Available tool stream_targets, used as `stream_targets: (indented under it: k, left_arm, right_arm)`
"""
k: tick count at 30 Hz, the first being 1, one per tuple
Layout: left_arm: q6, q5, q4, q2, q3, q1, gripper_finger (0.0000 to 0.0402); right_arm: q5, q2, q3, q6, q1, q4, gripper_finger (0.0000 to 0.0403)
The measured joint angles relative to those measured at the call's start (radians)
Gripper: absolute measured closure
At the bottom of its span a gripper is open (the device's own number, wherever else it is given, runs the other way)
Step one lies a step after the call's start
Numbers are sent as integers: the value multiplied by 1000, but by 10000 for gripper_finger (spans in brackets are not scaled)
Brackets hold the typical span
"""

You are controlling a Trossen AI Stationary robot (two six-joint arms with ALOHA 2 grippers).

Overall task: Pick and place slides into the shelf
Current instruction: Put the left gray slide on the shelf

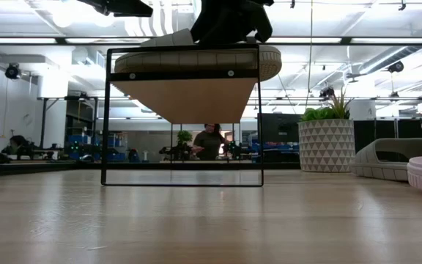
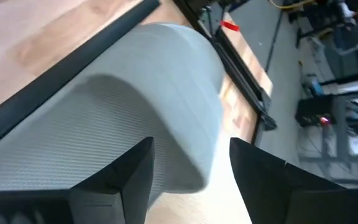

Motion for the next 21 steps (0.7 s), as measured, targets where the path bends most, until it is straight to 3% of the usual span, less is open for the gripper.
stream_targets:
  k: [3, 13, 21]
  left_arm:
    - [0, 0, 0, 0, 0, 0, 198]
    - [0, 0, -4, 0, 0, 0, 198]
    - [0, 0, -3, 0, 0, 0, 198]
  right_arm:
    - [38, -10, 23, 13, 14, -24, 202]
    - [10, -31, 47, 189, 25, -147, 209]
    - [-92, -29, 46, 240, 25, -221, 300]
